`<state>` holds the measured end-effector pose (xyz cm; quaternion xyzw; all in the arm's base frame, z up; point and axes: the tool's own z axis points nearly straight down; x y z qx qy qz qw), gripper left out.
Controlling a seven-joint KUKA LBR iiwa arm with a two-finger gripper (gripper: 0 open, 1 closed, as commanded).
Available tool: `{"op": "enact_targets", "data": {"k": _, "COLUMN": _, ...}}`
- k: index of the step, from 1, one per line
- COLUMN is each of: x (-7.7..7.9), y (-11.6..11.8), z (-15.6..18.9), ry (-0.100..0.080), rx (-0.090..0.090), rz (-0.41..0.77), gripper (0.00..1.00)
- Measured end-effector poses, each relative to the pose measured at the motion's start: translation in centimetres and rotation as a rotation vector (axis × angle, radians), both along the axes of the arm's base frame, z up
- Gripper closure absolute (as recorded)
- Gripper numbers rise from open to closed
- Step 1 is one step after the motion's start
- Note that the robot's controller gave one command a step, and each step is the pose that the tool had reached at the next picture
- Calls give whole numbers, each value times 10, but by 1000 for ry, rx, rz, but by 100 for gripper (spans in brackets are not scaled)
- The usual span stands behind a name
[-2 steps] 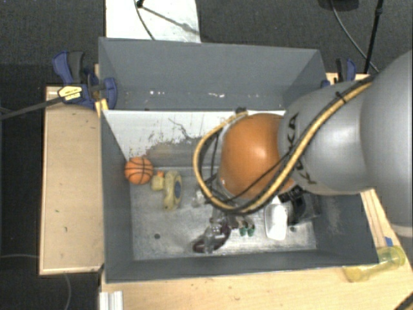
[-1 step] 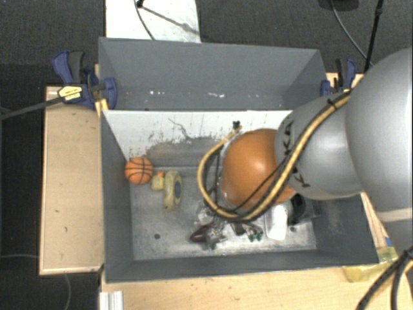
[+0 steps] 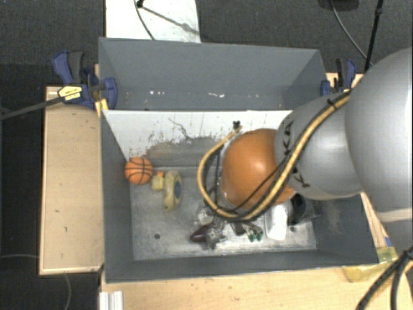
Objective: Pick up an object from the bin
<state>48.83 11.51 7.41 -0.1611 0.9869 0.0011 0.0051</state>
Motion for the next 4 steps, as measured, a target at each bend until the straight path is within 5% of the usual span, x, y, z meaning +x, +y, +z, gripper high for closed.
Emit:
{"op": "enact_targets", "data": {"k": 1, "x": 7, "y": 0, "z": 77, "ry": 9, "rx": -3, "rz": 1, "gripper": 0}}
{"op": "enact_targets", "data": {"k": 2, "x": 8, "y": 0, "z": 78, "ry": 7, "rx": -2, "rz": -2, "gripper": 0}}
{"op": "enact_targets", "data": {"k": 3, "x": 17, "y": -16, "z": 0, "ry": 3, "rx": -2, "rz": 22, "gripper": 100}}
{"op": "enact_targets", "data": {"k": 4, "x": 17, "y": -16, "z": 0, "ry": 3, "rx": -2, "rz": 20, "gripper": 100}}
